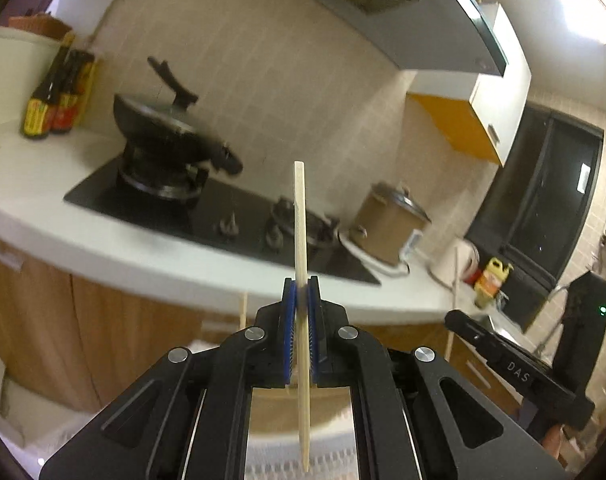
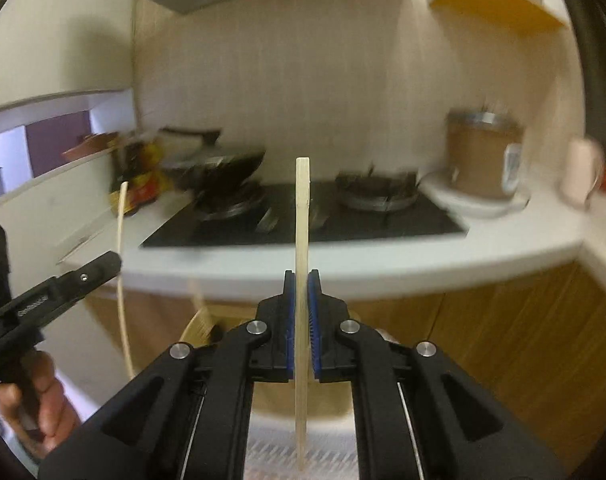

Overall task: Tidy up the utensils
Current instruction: 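Lift both chopsticks with both tools and carry them over the basket, then open both tools over the basket, dropping the chopsticks in, then lower both tools toward the spoons and chopstick on the cloth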

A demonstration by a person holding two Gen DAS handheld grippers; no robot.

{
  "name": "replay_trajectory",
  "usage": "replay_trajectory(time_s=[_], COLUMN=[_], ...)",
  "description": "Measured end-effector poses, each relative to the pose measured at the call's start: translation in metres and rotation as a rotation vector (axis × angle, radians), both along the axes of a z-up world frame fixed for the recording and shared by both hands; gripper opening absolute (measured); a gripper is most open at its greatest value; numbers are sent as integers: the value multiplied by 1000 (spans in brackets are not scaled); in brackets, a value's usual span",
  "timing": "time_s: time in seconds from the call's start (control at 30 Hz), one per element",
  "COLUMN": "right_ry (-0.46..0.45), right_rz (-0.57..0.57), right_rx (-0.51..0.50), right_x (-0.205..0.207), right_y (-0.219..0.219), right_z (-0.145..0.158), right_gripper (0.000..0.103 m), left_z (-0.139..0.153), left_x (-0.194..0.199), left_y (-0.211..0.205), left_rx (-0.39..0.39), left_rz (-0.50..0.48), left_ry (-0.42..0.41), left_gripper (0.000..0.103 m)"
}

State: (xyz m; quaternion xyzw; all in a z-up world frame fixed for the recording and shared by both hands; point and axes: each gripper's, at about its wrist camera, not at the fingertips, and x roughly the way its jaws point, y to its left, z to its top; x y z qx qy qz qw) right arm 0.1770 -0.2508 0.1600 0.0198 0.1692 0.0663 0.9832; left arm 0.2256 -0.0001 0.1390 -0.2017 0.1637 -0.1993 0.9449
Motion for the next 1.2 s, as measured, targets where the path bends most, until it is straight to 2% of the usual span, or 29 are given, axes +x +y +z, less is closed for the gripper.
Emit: replay_trajectory(time_s=[0.17,0.3,0.47,0.6,0.83,0.93,1.0,1.03,1.07,1.1,1.17,1.2], right_ry=[-126,-187,-161,-159,-150,-129,-107,-98,-82,-63,-48,-53], right_rz=[-50,-64,-61,-62,-50,-58,-34,-26,-14,-10,-14,-18], right_rx=[-38,-43,-58,-60,-40,-42,-32,-30,-27,-18,7,21], right_x=[20,47,76,81,82,75,69,66,63,59,46,38], right_y=[3,6,6,2,-3,-2,-2,-2,-3,-5,-11,-14], right_z=[8,-2,-30,-47,-61,-63,-63,-63,-63,-64,-62,-60], right_gripper=[5,5,5,5,5,5,5,6,11,17,47,54], left_z=[4,-2,-23,-38,-47,-47,-48,-47,-48,-47,-45,-44], left_x=[18,34,51,60,57,54,50,49,46,42,34,30], left_y=[-12,-20,-24,-23,-26,-27,-25,-23,-22,-19,-13,-10], left_rx=[18,54,61,45,78,101,104,103,101,101,97,93], left_rz=[55,103,117,117,127,101,86,80,77,79,70,64], left_ry=[-91,-148,-147,-138,-165,-149,-138,-130,-123,-117,-100,-91], left_gripper=[4,4,4,4,4,4,6,13,19,20,20,20])
